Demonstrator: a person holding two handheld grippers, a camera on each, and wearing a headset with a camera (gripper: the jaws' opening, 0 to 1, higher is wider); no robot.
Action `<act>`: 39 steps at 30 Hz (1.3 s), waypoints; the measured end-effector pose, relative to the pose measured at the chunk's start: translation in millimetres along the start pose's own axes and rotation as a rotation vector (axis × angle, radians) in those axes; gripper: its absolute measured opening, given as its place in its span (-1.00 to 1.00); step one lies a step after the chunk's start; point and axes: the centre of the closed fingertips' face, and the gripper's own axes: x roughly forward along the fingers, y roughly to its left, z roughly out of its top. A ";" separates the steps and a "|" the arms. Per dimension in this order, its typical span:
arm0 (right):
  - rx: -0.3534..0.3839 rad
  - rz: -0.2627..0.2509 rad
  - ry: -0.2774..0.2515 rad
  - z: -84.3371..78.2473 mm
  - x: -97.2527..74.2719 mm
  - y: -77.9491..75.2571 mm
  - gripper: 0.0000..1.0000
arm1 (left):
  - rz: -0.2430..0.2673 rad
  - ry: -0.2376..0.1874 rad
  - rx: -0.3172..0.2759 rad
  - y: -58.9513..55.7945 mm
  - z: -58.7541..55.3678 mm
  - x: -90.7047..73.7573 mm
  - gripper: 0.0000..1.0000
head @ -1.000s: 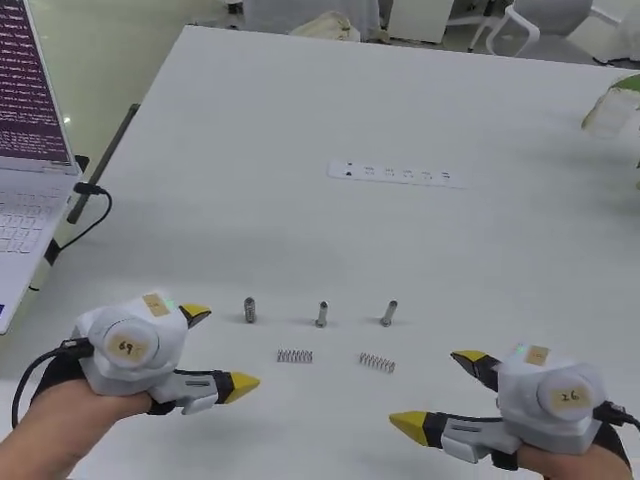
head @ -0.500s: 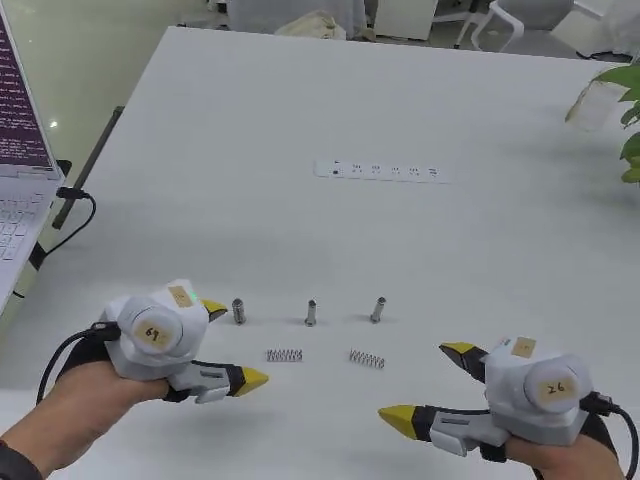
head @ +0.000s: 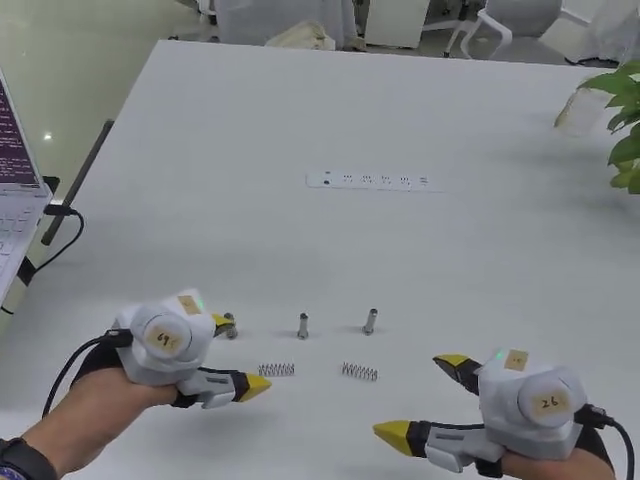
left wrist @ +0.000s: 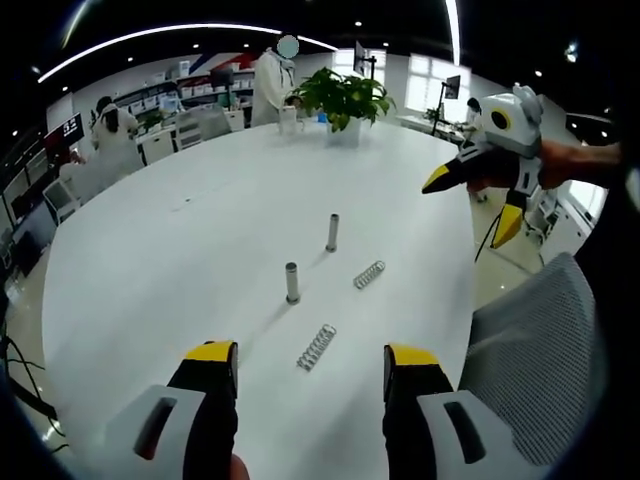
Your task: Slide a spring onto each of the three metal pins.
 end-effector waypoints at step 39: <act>0.012 0.000 0.022 -9.8 -3.8 -0.6 0.44 | -0.060 0.088 -0.059 -8.9 -29.1 56.1 -0.49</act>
